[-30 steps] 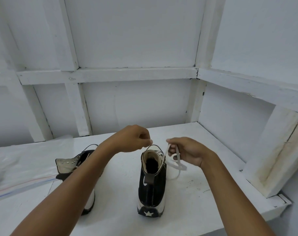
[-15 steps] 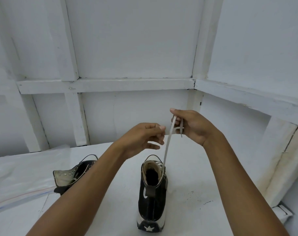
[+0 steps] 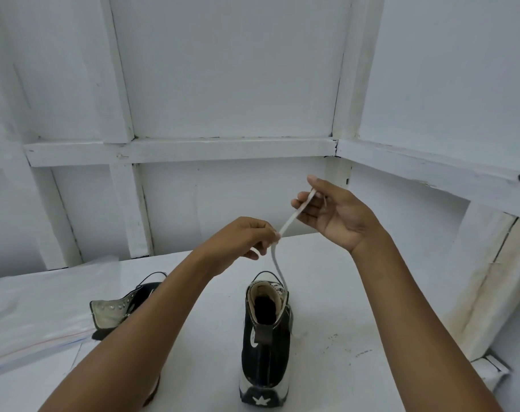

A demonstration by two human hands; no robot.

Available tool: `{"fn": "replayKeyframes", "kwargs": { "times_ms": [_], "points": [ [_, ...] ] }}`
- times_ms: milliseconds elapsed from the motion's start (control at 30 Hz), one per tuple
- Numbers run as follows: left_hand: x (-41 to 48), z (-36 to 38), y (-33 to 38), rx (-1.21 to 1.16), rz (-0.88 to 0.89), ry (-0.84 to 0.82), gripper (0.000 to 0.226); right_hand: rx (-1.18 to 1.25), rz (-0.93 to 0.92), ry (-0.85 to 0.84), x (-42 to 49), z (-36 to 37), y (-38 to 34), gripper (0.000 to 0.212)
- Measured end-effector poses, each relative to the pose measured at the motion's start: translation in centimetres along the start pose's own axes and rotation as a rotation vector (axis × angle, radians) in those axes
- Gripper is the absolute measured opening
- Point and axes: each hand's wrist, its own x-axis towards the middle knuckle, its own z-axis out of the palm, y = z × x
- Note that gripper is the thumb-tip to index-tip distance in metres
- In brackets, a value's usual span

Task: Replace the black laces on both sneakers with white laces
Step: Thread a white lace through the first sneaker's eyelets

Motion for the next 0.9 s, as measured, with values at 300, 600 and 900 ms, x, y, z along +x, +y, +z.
{"fn": "replayKeyframes", "kwargs": {
  "times_ms": [300,600,900],
  "points": [
    [-2.5,-1.6,-2.0,0.471,-0.298,-0.123,0.024,-0.401,0.088,-0.117,-0.1,-0.1,3.2,0.017],
    [-4.3,-1.5,-2.2,0.337,-0.411,-0.133,0.02,-0.95,0.383,-0.191,0.5,1.5,5.6,0.006],
    [-4.6,-1.6,-2.7,0.262,-0.447,-0.094,0.021,-0.957,0.442,-0.206,0.4,2.0,6.3,0.016]
  ]
}}
